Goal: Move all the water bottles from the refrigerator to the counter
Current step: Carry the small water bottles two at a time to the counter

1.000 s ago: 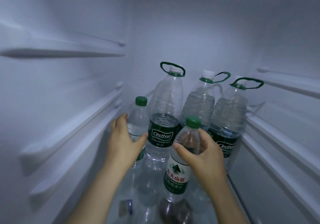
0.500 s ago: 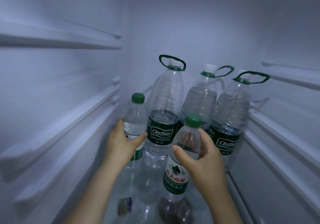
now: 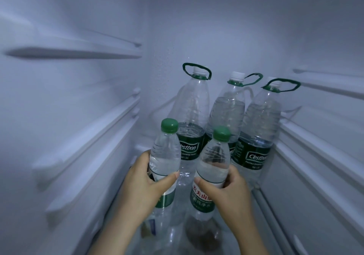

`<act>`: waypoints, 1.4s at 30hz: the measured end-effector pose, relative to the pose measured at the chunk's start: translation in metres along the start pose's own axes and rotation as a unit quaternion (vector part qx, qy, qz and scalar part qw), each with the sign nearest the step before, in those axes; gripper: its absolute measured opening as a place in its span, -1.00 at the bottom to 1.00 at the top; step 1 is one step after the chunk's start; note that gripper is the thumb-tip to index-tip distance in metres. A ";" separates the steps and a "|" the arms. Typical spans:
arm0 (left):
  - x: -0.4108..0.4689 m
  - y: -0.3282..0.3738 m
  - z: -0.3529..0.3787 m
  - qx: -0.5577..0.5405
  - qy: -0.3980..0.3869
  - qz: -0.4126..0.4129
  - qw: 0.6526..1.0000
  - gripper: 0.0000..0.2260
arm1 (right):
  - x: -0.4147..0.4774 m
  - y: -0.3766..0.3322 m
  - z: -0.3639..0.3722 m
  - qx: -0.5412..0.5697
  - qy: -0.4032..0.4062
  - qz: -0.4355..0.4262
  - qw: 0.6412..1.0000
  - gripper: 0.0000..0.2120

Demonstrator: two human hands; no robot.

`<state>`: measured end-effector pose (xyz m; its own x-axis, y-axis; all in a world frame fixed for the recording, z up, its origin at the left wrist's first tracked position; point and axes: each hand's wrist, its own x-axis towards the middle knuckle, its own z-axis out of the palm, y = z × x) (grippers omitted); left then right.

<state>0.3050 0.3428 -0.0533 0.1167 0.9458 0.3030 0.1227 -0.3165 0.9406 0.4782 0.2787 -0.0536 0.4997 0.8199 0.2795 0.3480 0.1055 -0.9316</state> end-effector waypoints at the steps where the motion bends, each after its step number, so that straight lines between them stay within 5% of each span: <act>1: -0.004 0.002 -0.001 -0.006 0.000 0.003 1.000 -0.57 | -0.003 -0.002 0.000 0.001 0.003 -0.001 1.000 -0.58; 20: -0.090 0.059 -0.024 -0.090 -0.131 0.049 0.986 -0.53 | -0.125 -0.068 -0.048 -0.001 0.137 -0.001 0.991 -0.65; 31: -0.162 0.101 -0.002 -0.169 -0.300 0.096 0.934 -0.55 | -0.232 -0.106 -0.099 -0.018 0.290 0.008 0.957 -0.68; 42: -0.234 0.157 0.024 -0.245 -0.375 0.129 0.885 -0.52 | -0.317 -0.152 -0.160 -0.031 0.363 0.017 0.931 -0.70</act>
<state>0.3204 0.0703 0.0197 0.7222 0.4750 0.5028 -0.4230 -0.2718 0.8644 0.3938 -0.0875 0.0363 0.9078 0.2234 0.3549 0.3562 0.0361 -0.9337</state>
